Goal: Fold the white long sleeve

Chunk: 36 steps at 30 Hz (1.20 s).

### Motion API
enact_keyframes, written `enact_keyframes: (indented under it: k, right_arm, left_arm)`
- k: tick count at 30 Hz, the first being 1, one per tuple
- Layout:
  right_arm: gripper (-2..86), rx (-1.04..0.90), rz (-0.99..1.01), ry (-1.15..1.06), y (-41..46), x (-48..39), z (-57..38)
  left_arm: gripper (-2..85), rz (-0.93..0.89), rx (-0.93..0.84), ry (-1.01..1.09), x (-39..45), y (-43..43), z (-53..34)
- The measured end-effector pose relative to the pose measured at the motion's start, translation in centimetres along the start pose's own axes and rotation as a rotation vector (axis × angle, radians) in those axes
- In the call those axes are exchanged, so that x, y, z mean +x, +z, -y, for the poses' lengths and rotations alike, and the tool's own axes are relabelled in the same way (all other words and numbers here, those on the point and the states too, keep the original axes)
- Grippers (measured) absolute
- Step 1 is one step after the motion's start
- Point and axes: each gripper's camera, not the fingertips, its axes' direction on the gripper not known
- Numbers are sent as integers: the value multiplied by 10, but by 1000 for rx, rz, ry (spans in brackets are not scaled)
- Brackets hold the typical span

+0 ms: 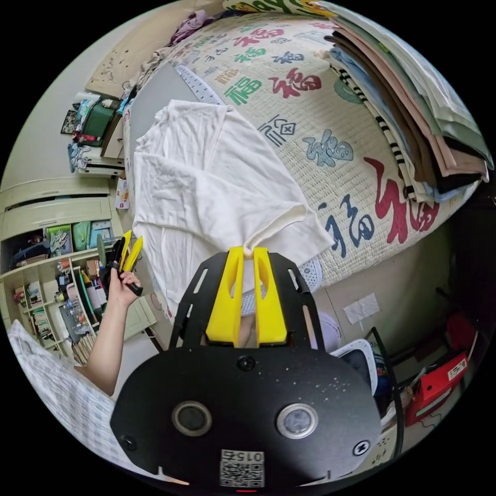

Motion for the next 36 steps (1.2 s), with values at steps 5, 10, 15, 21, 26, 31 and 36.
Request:
enact_keyframes:
  k: [5, 10, 15, 21, 26, 31, 36]
  right_arm:
    - [43, -29, -11, 5, 25, -15, 13]
    - [40, -228, -42, -19, 68, -23, 22]
    - [34, -258, -194, -58, 71, -31, 31]
    - [95, -129, -188, -139, 74, -63, 112]
    - [25, -283, -311, -240, 123, -94, 146]
    - [2, -159, -381, -245, 92, -103, 161]
    - [37, -233, -354, -214, 110, -100, 190]
  left_arm:
    - [124, 50, 82, -81, -17, 5, 47]
    - [98, 70, 111, -134, -31, 10, 93]
    - [79, 75, 60, -122, -40, 6, 113]
    - [85, 69, 40, -92, -44, -3, 119]
    - [89, 70, 10, -45, -36, -3, 122]
    - [89, 93, -7, -1, -34, -7, 129]
    - [89, 102, -29, 9, -36, -4, 134]
